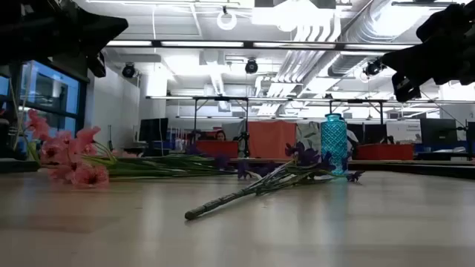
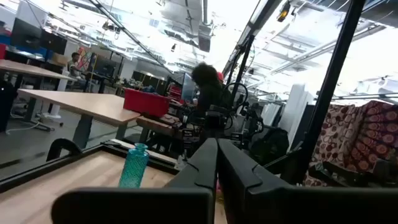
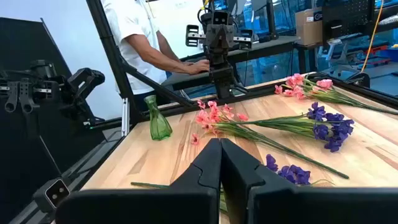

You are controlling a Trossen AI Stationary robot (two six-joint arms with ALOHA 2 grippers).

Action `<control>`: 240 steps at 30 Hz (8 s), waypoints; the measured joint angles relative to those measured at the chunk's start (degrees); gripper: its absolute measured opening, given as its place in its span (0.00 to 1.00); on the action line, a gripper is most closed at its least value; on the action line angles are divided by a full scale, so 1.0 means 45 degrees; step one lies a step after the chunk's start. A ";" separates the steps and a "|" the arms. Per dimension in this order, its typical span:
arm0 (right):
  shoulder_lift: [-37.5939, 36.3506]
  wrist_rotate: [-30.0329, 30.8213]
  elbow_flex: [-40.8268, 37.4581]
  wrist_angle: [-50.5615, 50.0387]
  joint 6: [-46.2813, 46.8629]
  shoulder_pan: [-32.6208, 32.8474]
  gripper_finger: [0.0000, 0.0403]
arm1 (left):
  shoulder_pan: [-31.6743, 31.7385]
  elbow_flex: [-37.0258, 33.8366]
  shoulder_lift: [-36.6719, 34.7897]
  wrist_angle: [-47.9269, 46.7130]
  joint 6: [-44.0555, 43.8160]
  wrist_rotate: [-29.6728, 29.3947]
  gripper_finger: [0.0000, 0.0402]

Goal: Sort flowers into vase by color

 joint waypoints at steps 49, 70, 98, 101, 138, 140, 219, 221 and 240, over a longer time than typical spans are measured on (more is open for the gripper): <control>0.0004 0.0000 0.0000 0.0000 0.0000 -0.0004 0.00 | -0.0001 0.0000 0.0000 -0.0005 0.0000 -0.0005 0.00; 0.0000 -0.0004 -0.0004 0.0000 0.0000 -0.0004 0.00 | 0.0000 -0.0002 -0.0001 -0.0002 0.0000 -0.0001 0.00; 0.0000 -0.0002 -0.0004 0.0001 0.0000 0.0000 0.00 | -0.0001 -0.0005 0.0000 0.0000 0.0000 -0.0005 0.00; 0.0004 -0.0004 -0.0001 0.0000 0.0000 -0.0001 0.00 | 0.0000 -0.0004 -0.0001 0.0000 0.0000 -0.0004 0.00; 1.7879 0.2635 0.9626 0.7317 1.0127 0.3209 0.00 | 0.0002 -0.0001 -0.0005 -0.0010 0.0000 -0.0004 0.00; 1.9037 0.1207 1.0975 0.5675 1.0719 0.3091 0.00 | -0.0001 -0.0004 -0.0001 -0.0008 0.0000 0.0000 0.00; 1.9661 0.7223 1.7827 -1.2404 1.1502 0.2047 0.01 | -0.0001 -0.0002 -0.0003 -0.0015 0.0000 -0.0005 0.00; 1.8497 0.7022 1.6297 -1.1436 1.1041 0.1708 0.01 | 0.0002 -0.0004 0.0000 -0.0015 0.0000 -0.0002 0.00; 0.7236 0.6127 0.4250 0.4604 -0.1910 -0.1823 0.00 | 0.0003 0.0000 0.0000 -0.0015 0.0000 0.0000 0.00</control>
